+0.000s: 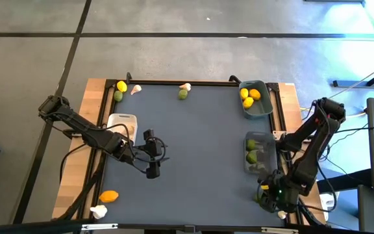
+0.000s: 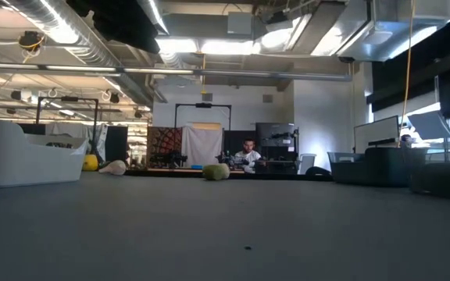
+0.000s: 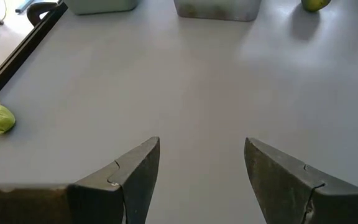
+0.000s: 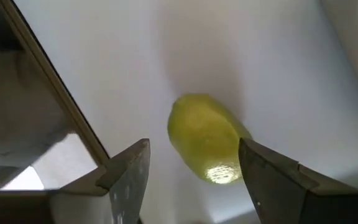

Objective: Sort produce into baskets
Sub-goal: Put the lime into the black bin

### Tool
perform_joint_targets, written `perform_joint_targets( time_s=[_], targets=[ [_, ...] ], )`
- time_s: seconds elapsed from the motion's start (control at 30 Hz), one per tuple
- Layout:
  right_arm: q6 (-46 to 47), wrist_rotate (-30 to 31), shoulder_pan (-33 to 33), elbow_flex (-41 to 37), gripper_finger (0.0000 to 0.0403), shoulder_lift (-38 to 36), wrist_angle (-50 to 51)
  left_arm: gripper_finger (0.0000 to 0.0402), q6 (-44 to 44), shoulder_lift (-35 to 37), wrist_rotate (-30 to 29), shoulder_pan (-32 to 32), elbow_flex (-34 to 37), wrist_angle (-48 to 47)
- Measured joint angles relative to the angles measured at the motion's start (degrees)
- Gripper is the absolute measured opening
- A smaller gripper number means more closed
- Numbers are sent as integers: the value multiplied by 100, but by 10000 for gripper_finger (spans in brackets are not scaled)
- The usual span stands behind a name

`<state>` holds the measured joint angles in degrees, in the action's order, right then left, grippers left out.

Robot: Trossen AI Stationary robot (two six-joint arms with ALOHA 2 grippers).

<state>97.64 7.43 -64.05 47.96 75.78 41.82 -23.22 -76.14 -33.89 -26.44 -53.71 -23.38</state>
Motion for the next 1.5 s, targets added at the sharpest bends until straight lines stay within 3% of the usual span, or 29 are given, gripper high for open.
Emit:
perform_joint_targets(
  time_s=[0.7,0.87,1.17,1.5],
  targets=[
    [-1847,-211,-84,38,246,1260,-168,230,42,0,2,0,0,-2],
    [-1852,-230,-82,27,237,1315,-230,230,43,0,1,0,0,-2],
    [-1708,-295,-80,16,155,1317,-278,230,18,0,1,0,0,-2],
    [-1020,-314,-38,-20,152,906,-374,230,50,0,1,0,0,-4]
  ],
)
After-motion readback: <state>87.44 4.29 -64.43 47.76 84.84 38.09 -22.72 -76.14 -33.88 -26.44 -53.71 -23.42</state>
